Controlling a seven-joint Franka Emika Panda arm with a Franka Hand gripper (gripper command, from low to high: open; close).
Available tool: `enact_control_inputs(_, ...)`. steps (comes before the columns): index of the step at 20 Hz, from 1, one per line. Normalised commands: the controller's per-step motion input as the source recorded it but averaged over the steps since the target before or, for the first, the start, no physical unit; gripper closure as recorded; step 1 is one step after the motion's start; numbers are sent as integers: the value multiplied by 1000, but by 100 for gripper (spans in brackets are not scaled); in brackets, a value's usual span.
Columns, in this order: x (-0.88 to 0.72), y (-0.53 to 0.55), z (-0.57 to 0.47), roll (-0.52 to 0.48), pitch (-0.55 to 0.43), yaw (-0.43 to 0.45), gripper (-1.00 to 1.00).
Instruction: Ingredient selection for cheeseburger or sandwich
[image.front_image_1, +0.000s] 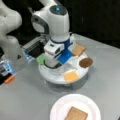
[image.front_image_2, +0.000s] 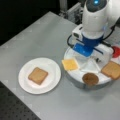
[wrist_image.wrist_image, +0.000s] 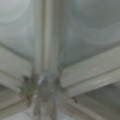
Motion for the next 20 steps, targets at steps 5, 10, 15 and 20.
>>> enact_control_inputs(5,-106,96,-173,145,-171,-29,-100)
enact_control_inputs(10,-114,84,-128,122,-152,-34,-100)
enact_control_inputs(15,-130,16,-103,98,-138,14,-100)
enact_control_inputs(20,-163,-45,-80,62,-91,135,-100)
